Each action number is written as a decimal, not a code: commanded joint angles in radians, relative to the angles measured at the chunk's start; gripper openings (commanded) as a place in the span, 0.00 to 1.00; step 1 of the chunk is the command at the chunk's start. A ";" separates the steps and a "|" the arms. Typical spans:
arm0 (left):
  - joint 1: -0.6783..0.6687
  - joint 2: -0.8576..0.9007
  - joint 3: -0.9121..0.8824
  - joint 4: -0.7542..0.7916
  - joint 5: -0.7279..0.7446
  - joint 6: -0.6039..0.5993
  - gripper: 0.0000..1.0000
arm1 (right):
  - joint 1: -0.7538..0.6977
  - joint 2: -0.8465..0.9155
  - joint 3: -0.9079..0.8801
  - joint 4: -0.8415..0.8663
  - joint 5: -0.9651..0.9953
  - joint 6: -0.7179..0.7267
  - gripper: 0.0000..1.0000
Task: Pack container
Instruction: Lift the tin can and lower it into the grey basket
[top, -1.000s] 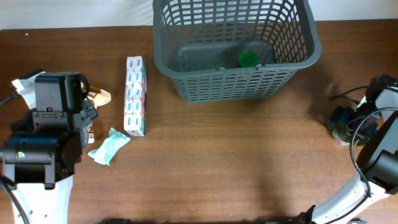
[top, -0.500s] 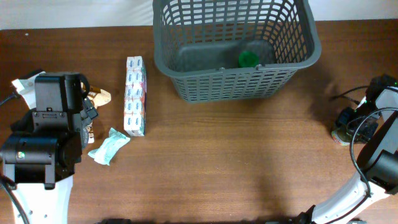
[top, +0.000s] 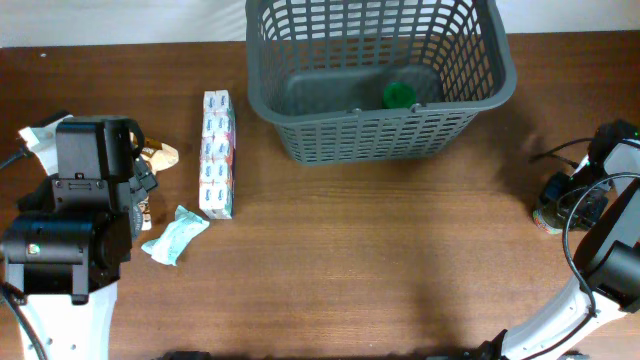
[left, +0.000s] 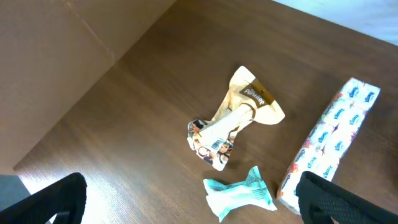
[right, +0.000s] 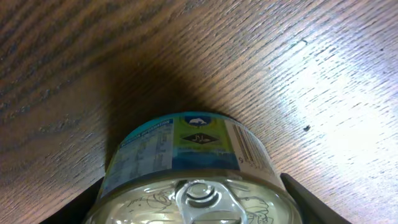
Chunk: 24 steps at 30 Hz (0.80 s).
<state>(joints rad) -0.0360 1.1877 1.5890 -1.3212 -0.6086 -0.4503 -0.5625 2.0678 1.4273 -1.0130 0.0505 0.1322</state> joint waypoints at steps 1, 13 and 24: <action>0.006 0.002 0.014 -0.001 0.003 -0.005 1.00 | -0.003 0.015 0.025 -0.022 -0.006 0.027 0.04; 0.006 0.002 0.014 -0.001 0.004 -0.005 1.00 | 0.000 0.011 0.657 -0.396 -0.084 0.034 0.04; 0.006 0.002 0.014 0.000 0.004 -0.005 1.00 | 0.166 0.010 1.545 -0.685 -0.300 0.118 0.04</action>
<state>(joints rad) -0.0360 1.1877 1.5898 -1.3216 -0.6083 -0.4503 -0.4767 2.0972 2.8235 -1.6855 -0.1619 0.1986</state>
